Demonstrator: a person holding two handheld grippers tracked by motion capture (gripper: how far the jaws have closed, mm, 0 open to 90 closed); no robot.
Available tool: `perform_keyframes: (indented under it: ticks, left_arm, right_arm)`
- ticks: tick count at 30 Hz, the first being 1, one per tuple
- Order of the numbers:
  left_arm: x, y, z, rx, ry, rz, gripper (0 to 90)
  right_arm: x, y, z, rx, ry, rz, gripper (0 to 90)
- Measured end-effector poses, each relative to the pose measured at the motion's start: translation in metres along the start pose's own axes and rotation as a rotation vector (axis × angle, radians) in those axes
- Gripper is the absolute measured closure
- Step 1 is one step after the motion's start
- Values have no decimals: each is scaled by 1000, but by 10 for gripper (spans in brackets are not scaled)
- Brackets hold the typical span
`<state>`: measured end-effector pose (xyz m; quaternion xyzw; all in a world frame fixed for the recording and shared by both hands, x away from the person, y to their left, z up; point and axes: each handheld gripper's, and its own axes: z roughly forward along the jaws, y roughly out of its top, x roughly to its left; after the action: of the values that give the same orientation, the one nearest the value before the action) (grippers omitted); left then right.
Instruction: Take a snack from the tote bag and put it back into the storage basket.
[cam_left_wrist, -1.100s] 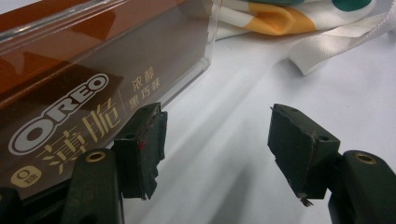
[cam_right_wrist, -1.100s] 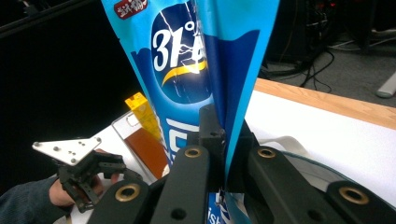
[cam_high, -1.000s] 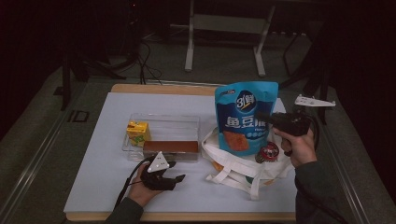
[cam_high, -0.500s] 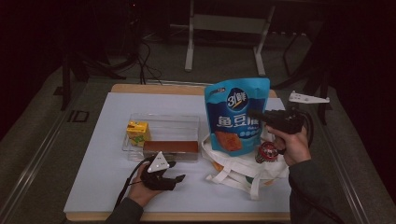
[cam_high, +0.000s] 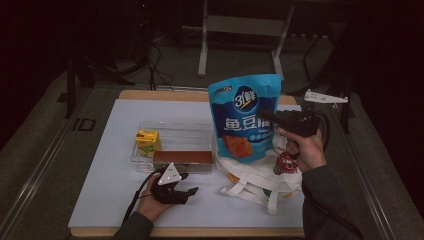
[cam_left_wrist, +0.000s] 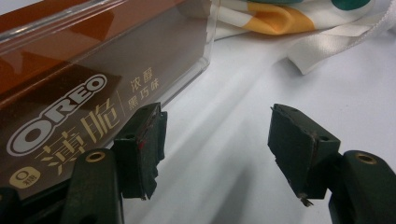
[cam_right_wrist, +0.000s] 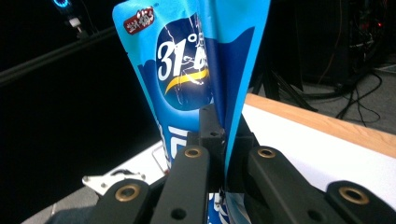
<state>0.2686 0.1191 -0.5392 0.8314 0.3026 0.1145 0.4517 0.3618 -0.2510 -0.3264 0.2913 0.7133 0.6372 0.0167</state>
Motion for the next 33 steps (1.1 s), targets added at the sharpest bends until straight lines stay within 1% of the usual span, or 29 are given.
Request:
perform_keyframes:
  ticks: [5,15,16,17,18,20,28,33]
  left_arm:
    - [0,0,0,1,0,3,362]
    - [0,0,0,2,1,4,361]
    - [0,0,0,2,1,4,362]
    - [0,0,0,2,1,4,362]
    - [0,0,0,2,2,4,361]
    - [0,0,0,3,2,5,361]
    - [-1,0,0,3,2,9,362]
    - [-1,0,0,3,2,9,361]
  right_arm:
    - [1,6,8,-14,-1,10,890]
    - [4,12,31,-7,0,19,891]
    - [4,13,35,-9,0,24,891]
    - [4,13,35,-9,0,24,891]
    - [4,14,40,-11,2,19,890]
    - [5,14,43,-10,4,19,890]
    - [4,15,63,-5,10,36,890]
    - [5,17,71,-8,11,39,890]
